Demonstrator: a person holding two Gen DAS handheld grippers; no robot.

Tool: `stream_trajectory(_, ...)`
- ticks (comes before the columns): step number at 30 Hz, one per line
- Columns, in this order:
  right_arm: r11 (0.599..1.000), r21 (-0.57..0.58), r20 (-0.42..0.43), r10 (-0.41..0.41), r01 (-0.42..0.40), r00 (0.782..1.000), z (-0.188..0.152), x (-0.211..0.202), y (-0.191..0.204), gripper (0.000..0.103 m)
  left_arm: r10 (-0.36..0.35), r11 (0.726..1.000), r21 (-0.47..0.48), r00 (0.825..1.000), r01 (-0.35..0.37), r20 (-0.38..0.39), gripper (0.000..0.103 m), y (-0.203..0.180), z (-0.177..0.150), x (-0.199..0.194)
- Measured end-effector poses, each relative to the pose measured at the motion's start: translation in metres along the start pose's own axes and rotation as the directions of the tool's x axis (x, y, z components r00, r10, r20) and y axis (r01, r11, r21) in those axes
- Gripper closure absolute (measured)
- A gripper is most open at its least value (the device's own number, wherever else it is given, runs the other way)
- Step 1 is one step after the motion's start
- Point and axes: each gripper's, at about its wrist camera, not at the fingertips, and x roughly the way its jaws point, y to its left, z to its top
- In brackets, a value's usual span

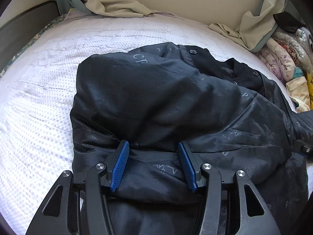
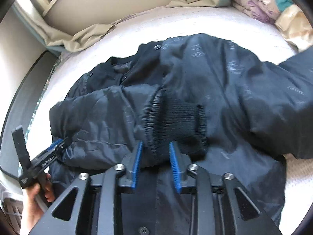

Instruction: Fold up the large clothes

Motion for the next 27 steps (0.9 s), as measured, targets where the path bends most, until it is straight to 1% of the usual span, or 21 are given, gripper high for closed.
stream_trajectory(1,1.000,0.016,0.014,0.002,-0.002,1.000,0.000,-0.006,-0.005,0.063,0.011,1.000,0.015,1.000,-0.011,0.007,0.039,-0.004,0.000,-0.004)
stream_trajectory(2,0.999,0.032,0.026,0.005,-0.006,1.000,0.001,-0.013,-0.010,0.051,0.010,1.000,0.026,1.000,-0.010,0.009,0.031,-0.007,0.000,-0.006)
stream_trajectory(3,0.998,0.059,0.051,0.000,-0.003,0.999,0.001,-0.024,-0.017,0.042,0.002,0.999,0.047,1.000,-0.002,0.010,0.012,-0.014,0.001,-0.009)
stream_trajectory(4,0.997,0.078,0.071,-0.007,0.001,0.997,0.001,-0.032,-0.024,0.038,0.012,0.998,0.062,1.000,-0.013,0.018,0.000,-0.019,0.000,-0.014)
stream_trajectory(5,0.994,0.105,0.098,-0.024,0.013,0.995,0.001,-0.044,-0.033,0.034,0.039,0.995,0.085,0.998,-0.043,0.043,0.000,-0.026,-0.002,-0.021)
stream_trajectory(6,0.992,0.125,0.117,-0.041,0.026,0.992,0.002,-0.053,-0.041,0.030,0.052,0.993,0.106,0.997,-0.058,0.051,0.001,-0.031,-0.003,-0.024)
stream_trajectory(7,0.987,0.156,0.147,-0.066,0.043,0.987,0.002,-0.066,-0.052,0.027,0.055,0.990,0.129,0.997,-0.061,0.048,0.001,-0.037,-0.004,-0.027)
stream_trajectory(8,0.980,0.193,0.176,-0.088,0.053,0.980,0.001,-0.080,-0.066,0.023,0.056,0.988,0.139,0.997,-0.062,0.046,0.001,-0.040,-0.005,-0.029)
stream_trajectory(9,0.970,0.239,0.203,-0.098,0.047,0.974,-0.001,-0.093,-0.082,0.020,0.056,0.987,0.147,0.997,-0.063,0.052,0.001,-0.043,-0.005,-0.033)
stream_trajectory(11,0.944,0.328,0.231,-0.113,0.032,0.966,-0.002,-0.113,-0.113,0.020,0.036,0.989,0.141,0.997,-0.047,0.073,0.001,-0.045,-0.004,-0.044)
stream_trajectory(13,0.895,0.445,0.258,-0.136,0.007,0.957,-0.010,-0.134,-0.158,0.020,0.000,0.993,0.114,0.996,-0.010,0.089,0.001,-0.044,-0.002,-0.056)
stream_trajectory(15,0.837,0.546,0.263,-0.181,0.009,0.948,-0.021,-0.149,-0.203,0.020,-0.025,0.996,0.082,0.995,0.017,0.097,0.001,-0.040,0.001,-0.065)
stream_trajectory(16,0.813,0.582,0.261,-0.200,0.012,0.945,-0.025,-0.153,-0.219,0.020,-0.035,0.998,0.061,0.994,0.029,0.100,0.001,-0.037,0.002,-0.069)
stream_trajectory(18,0.740,0.672,0.246,-0.254,0.024,0.935,-0.040,-0.162,-0.261,0.020,-0.043,0.999,0.035,0.994,0.040,0.102,0.001,-0.032,0.003,-0.073)
stream_trajectory(21,0.662,0.749,0.229,-0.298,0.027,0.927,-0.055,-0.165,-0.304,0.020,-0.045,0.999,-0.004,0.995,0.045,0.089,0.001,-0.024,0.003,-0.074)
stream_trajectory(23,0.621,0.784,0.231,-0.307,0.011,0.923,-0.061,-0.163,-0.327,0.020,-0.044,0.999,-0.021,0.996,0.045,0.076,0.001,-0.022,0.002,-0.074)
stream_trajectory(25,0.578,0.816,0.237,-0.299,-0.022,0.924,-0.066,-0.155,-0.345,0.020,-0.051,0.998,-0.042,0.996,0.054,0.067,0.001,-0.018,0.000,-0.075)
stream_trajectory(26,0.555,0.830,0.253,-0.285,-0.055,0.925,-0.069,-0.151,-0.354,0.020,-0.054,0.997,-0.052,0.996,0.057,0.065,0.001,-0.016,-0.001,-0.075)
stream_trajectory(27,0.541,0.837,0.274,-0.282,-0.083,0.920,-0.070,-0.146,-0.359,0.020,-0.056,0.996,-0.061,0.996,0.060,0.065,0.001,-0.015,-0.002,-0.076)
